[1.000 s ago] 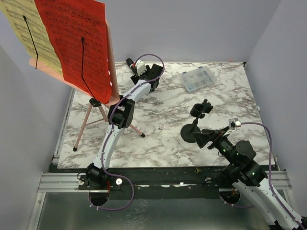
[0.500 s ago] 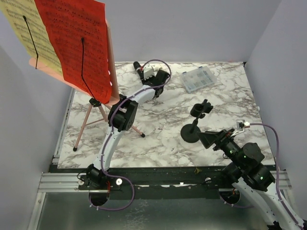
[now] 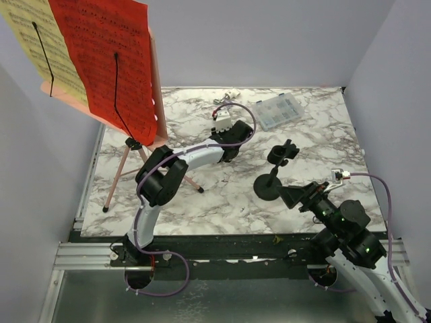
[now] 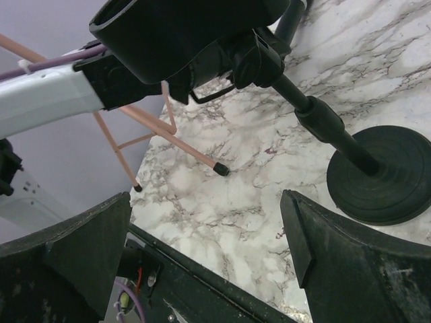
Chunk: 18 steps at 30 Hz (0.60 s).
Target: Set up the instrument practice props
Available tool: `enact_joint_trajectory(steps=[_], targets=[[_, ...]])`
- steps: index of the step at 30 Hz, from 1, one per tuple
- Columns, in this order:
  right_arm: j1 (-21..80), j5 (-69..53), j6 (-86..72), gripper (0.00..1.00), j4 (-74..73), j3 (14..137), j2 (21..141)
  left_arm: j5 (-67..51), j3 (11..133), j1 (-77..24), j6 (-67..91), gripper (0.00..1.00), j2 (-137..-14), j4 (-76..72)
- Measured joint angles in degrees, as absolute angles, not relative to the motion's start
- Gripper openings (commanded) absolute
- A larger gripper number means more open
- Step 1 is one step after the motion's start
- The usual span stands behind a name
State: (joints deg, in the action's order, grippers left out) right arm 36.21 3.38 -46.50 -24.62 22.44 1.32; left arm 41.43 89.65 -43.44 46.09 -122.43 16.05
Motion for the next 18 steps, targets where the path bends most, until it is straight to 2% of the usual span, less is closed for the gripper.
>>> enact_joint_trajectory(steps=[18], targets=[[36.21,3.75,-47.99,1.0,-26.17,22.44,1.98,19.55,57.45,-51.77,46.76,0.0,-98.15,13.82]])
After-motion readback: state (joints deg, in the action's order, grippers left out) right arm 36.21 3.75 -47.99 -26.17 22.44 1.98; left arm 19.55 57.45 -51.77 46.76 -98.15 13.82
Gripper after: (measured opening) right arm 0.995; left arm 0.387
